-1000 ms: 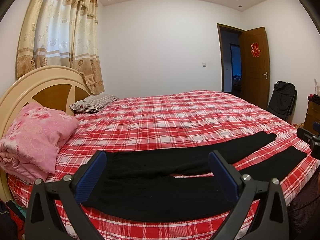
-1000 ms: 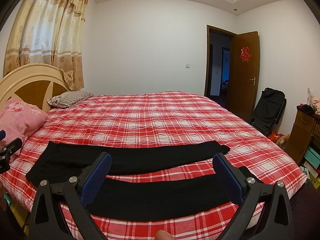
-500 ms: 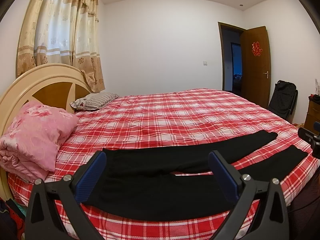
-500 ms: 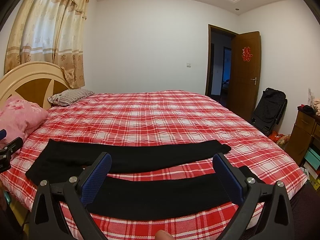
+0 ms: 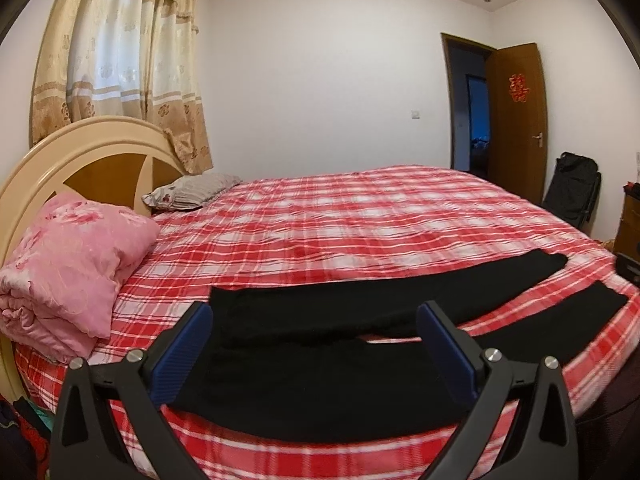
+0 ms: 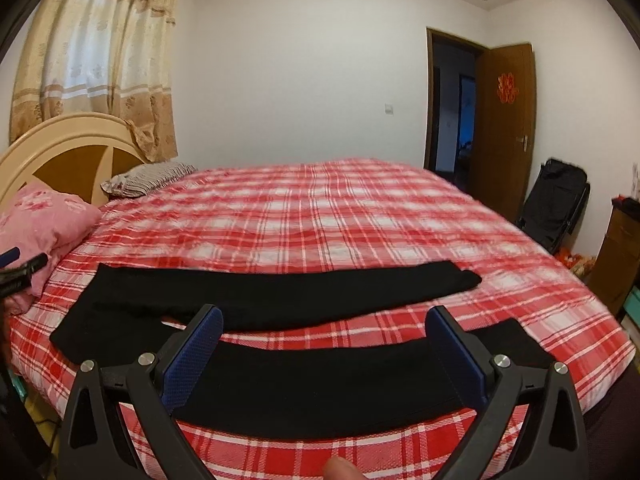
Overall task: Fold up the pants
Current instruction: 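Lower both grippers onto the black pants' waistband edge and close them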
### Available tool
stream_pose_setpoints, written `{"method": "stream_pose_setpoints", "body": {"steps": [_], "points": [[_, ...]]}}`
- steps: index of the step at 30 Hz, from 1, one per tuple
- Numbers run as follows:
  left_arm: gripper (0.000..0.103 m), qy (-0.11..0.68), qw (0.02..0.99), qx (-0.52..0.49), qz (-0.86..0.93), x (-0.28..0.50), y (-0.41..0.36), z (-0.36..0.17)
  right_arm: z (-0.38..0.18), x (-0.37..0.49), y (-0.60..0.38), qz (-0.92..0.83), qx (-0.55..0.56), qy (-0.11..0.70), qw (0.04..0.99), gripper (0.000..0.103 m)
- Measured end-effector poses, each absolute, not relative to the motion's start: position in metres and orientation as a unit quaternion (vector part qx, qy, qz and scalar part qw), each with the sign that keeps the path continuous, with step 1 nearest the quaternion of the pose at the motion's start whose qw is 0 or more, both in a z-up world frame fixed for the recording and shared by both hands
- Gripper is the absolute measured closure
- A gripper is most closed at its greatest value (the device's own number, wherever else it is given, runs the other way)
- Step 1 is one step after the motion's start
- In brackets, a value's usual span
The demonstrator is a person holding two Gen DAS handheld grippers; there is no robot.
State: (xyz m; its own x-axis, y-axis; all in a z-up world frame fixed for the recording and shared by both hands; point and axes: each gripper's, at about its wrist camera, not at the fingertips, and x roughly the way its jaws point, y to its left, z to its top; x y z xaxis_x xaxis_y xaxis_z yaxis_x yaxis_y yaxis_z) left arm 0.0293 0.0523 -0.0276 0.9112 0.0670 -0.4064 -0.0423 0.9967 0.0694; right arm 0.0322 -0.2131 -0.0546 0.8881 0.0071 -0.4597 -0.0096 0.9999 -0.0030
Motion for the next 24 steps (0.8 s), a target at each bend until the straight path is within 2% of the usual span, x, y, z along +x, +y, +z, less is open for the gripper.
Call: {"method": "stream_pose_setpoints", "body": {"steps": [8,13,15,18,24], "points": [[0.0,0.262,0.959,0.023,0.101,0.121,0.159,-0.058,-0.097,0.086,-0.238,-0.01,-0.018,0.308,0.951,0.001],[0.002,0.314,0.942,0.009,0.119,0.183,0.203,-0.094,-0.101,0.115,-0.26,-0.033,-0.039,0.326,0.944,0.001],[0.013,0.332,0.935,0.006,0.12,0.204,0.215,-0.109,-0.101,0.128,-0.268,-0.046,-0.045,0.331,0.942,0.001],[0.023,0.357,0.928,0.0,0.107,0.232,0.224,-0.127,-0.102,0.148,-0.283,-0.051,-0.038,0.344,0.937,0.001],[0.027,0.384,0.921,-0.024,0.066,0.278,0.235,-0.15,-0.105,0.189,-0.316,-0.081,-0.036,0.365,0.927,0.001]]}}
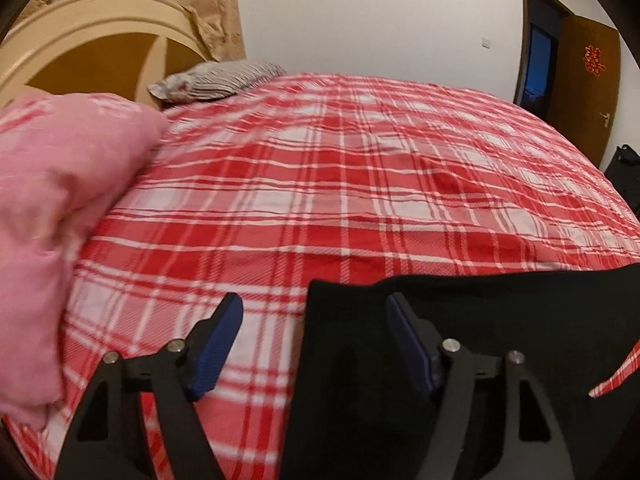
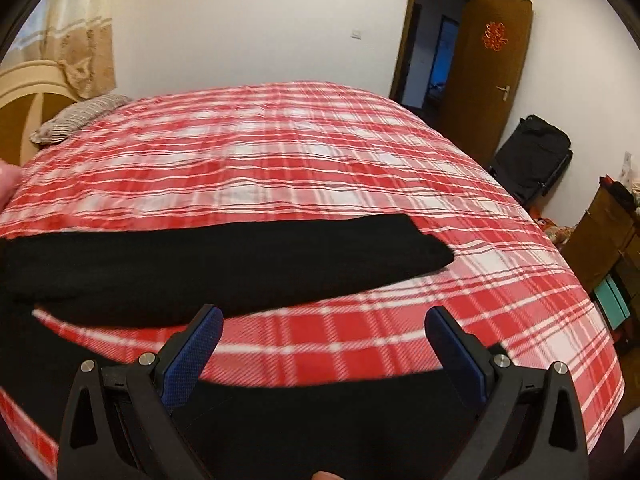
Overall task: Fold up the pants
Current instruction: 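Lower both grippers onto the black pants' waistband edge and close them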
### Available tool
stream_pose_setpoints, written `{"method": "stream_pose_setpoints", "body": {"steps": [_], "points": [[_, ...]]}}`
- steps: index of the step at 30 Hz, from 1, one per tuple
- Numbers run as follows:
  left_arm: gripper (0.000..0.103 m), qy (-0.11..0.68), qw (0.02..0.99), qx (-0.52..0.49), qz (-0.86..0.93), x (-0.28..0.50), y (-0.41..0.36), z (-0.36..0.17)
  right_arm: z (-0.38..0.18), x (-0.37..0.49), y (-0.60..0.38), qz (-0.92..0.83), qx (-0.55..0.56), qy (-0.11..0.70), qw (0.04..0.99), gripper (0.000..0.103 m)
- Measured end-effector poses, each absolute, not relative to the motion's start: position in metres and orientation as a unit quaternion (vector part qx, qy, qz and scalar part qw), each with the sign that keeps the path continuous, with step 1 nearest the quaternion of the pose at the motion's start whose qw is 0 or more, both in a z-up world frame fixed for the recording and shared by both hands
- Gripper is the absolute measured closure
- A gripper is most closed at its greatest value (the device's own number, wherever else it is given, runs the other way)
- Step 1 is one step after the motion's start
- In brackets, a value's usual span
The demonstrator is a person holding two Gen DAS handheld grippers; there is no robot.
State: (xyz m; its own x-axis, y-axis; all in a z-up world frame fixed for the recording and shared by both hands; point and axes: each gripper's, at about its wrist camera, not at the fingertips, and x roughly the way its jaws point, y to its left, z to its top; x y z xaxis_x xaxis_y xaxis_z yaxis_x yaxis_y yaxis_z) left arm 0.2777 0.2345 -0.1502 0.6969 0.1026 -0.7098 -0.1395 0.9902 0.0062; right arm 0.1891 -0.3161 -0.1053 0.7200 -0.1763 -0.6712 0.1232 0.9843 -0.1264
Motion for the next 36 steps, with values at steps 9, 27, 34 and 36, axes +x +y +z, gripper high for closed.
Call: {"method": "stream_pose_setpoints", "body": {"steps": [9,27,34,36], "points": [[0.065,0.435,0.9,-0.036,0.027,0.311,0.238,-0.182,-0.118,0.253,-0.392,-0.123,0.023,0.42,0.899,0.021],[0.079,0.435,0.9,-0.009,-0.001,0.322,0.234,-0.18,-0.167,0.388,-0.487,-0.125,0.103,0.492,0.855,0.021],[0.072,0.432,0.901,0.018,0.012,0.321,0.228,-0.179,-0.187,0.411,-0.484,-0.093,0.105,0.512,0.848,0.025],[0.068,0.431,0.902,0.029,0.021,0.322,0.226,-0.18,-0.186,0.411,-0.484,-0.089,0.098,0.511,0.85,0.056]]}}
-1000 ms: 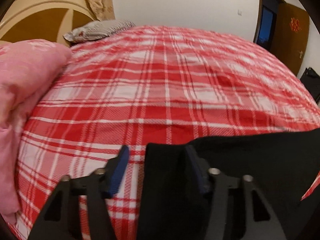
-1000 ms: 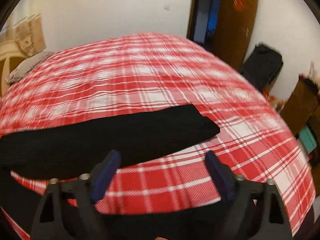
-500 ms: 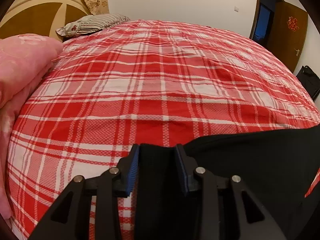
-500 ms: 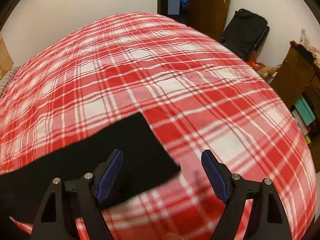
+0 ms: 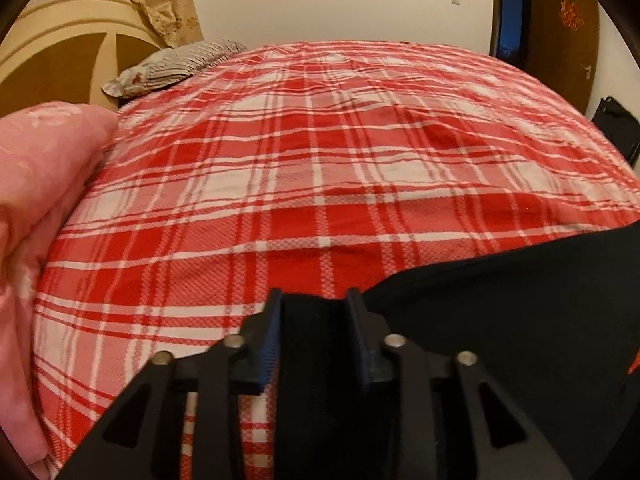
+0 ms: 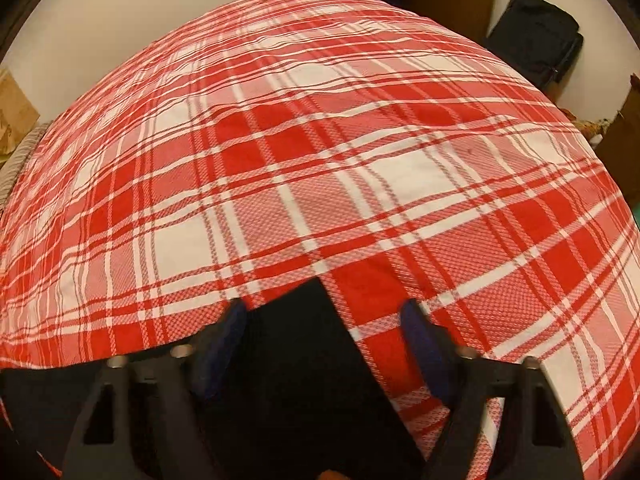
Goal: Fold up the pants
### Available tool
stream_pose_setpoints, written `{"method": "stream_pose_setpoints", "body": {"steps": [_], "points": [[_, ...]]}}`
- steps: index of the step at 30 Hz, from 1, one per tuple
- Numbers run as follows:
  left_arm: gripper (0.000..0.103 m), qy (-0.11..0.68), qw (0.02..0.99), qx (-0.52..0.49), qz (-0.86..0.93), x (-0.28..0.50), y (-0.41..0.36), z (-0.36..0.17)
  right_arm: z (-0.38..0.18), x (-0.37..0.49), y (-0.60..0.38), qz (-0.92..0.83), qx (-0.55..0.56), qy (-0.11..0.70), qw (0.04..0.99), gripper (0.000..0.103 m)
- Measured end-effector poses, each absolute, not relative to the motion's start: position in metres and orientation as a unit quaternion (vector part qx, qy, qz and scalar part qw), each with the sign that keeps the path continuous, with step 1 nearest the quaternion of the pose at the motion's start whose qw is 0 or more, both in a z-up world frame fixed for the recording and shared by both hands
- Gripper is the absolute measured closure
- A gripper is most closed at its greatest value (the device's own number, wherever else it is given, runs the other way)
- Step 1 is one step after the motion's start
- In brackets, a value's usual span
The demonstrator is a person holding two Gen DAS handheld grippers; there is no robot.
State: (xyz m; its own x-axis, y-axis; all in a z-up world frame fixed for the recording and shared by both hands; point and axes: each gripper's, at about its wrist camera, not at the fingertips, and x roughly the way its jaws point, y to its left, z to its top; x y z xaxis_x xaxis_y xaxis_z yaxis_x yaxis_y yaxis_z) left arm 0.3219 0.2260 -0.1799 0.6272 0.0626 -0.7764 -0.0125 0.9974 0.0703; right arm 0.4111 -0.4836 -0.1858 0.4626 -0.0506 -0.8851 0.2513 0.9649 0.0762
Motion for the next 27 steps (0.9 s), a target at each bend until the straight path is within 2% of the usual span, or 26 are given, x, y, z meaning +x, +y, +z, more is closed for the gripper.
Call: {"method": "stream_pose_setpoints", "body": {"steps": [1,2,4,6,8,16,27], "points": [[0.068,0.431,0.902,0.033,0.018,0.322,0.225,-0.18,-0.184,0.41,-0.485,-0.077,0.108,0.508,0.851,0.077],[0.069,0.432,0.901,0.038,0.016,0.322,0.224,-0.18,-0.181,0.409,-0.485,-0.067,0.12,0.506,0.851,0.087],[0.073,0.435,0.899,0.048,0.01,0.323,0.222,-0.18,-0.173,0.403,-0.481,-0.061,0.116,0.495,0.859,0.094],[0.088,0.439,0.897,0.05,0.002,0.324,0.221,-0.179,-0.162,0.393,-0.477,-0.057,0.108,0.48,0.869,0.094],[0.09,0.441,0.896,0.048,-0.001,0.325,0.22,-0.177,-0.149,0.381,-0.476,-0.052,0.108,0.462,0.879,0.095],[0.091,0.396,0.918,0.01,-0.009,0.305,0.223,-0.148,-0.106,0.319,-0.478,-0.027,0.115,0.4,0.909,0.095],[0.091,0.35,0.935,-0.034,-0.043,0.269,0.234,-0.122,-0.084,0.222,-0.489,-0.006,0.14,0.352,0.926,0.095]]}}
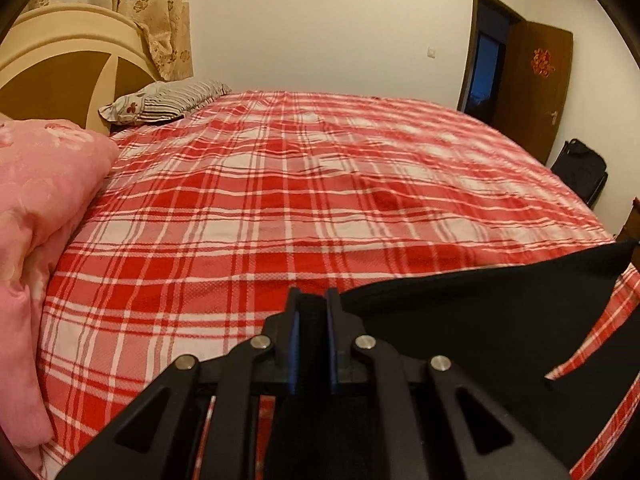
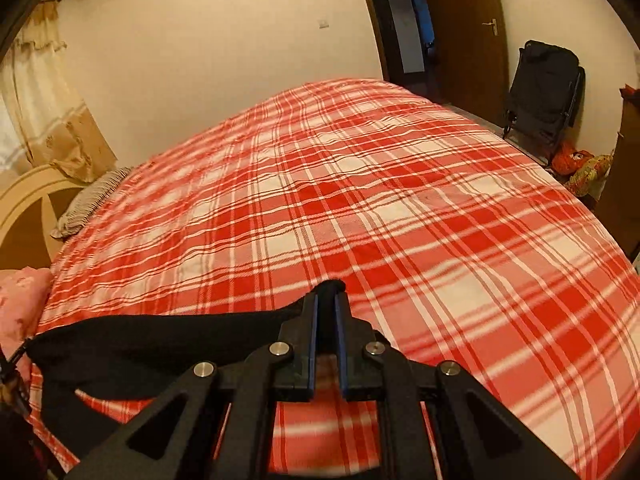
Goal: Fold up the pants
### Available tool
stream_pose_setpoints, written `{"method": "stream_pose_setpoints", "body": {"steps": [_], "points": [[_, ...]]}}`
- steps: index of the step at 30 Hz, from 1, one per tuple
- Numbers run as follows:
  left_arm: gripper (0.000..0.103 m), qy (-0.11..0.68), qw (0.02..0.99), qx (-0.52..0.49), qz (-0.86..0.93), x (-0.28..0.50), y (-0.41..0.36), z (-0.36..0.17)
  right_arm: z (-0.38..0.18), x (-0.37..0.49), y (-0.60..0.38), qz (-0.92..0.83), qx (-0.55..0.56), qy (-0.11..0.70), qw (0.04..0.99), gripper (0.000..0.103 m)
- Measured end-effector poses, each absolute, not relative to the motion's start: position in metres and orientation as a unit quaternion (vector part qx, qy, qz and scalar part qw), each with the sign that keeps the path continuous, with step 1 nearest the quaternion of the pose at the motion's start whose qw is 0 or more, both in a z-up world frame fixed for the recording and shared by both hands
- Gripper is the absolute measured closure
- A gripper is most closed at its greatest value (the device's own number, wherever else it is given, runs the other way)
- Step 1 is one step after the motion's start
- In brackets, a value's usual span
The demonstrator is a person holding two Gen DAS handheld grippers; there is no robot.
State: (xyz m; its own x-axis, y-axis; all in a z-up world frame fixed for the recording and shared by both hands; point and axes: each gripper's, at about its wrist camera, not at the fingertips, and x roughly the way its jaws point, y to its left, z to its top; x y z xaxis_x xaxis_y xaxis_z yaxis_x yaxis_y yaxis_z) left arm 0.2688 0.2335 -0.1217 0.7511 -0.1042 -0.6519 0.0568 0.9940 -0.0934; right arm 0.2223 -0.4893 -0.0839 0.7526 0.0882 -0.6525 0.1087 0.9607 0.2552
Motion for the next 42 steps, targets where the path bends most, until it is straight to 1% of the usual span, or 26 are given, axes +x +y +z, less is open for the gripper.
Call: {"method": "stream_pose_setpoints", "body": {"steps": [12,13,14,18,25,27,29,31,34,36,37,38,39,42], "points": [[0.091,0.323,0.939,-0.091,-0.074,0.201,0.25,-0.13,-0.11,0.134,-0.516,-0.012,0.179,0.339,0.924,0.097],[0.091,0.324,0.939,-0.095,-0.073,0.193,0.25,-0.132,-0.111,0.129,-0.517,-0.013,0.179,0.338,0.924,0.097],[0.091,0.323,0.938,-0.099,-0.074,0.188,0.25,-0.133,-0.112,0.122,-0.518,-0.016,0.177,0.338,0.924,0.1],[0.091,0.316,0.939,-0.112,-0.074,0.162,0.255,-0.136,-0.121,0.101,-0.524,-0.017,0.182,0.339,0.923,0.1],[0.091,0.321,0.938,-0.104,-0.075,0.13,0.252,-0.148,-0.136,0.076,-0.53,-0.052,0.178,0.35,0.918,0.101],[0.091,0.329,0.936,-0.1,-0.072,0.126,0.25,-0.158,-0.133,0.066,-0.539,-0.059,0.198,0.343,0.916,0.1],[0.091,0.337,0.934,-0.1,-0.068,0.123,0.25,-0.168,-0.122,0.057,-0.538,-0.077,0.19,0.337,0.919,0.1],[0.091,0.341,0.932,-0.104,-0.065,0.12,0.251,-0.176,-0.106,0.048,-0.524,-0.076,0.16,0.331,0.927,0.1],[0.091,0.339,0.932,-0.109,-0.065,0.116,0.252,-0.18,-0.075,0.044,-0.467,-0.024,0.09,0.328,0.94,0.099],[0.091,0.335,0.933,-0.113,-0.067,0.114,0.251,-0.179,-0.066,0.049,-0.423,0.014,0.037,0.33,0.943,0.093],[0.091,0.334,0.933,-0.112,-0.068,0.113,0.251,-0.179,-0.065,0.053,-0.399,0.033,0.01,0.333,0.942,0.071],[0.091,0.334,0.934,-0.112,-0.068,0.114,0.25,-0.178,-0.067,0.06,-0.369,0.062,-0.016,0.344,0.937,0.039],[0.091,0.334,0.934,-0.111,-0.068,0.114,0.25,-0.179,-0.071,0.065,-0.345,0.086,-0.029,0.35,0.932,0.032],[0.091,0.334,0.934,-0.109,-0.065,0.114,0.249,-0.179,-0.092,0.079,-0.277,0.13,-0.075,0.368,0.918,0.032]]}}
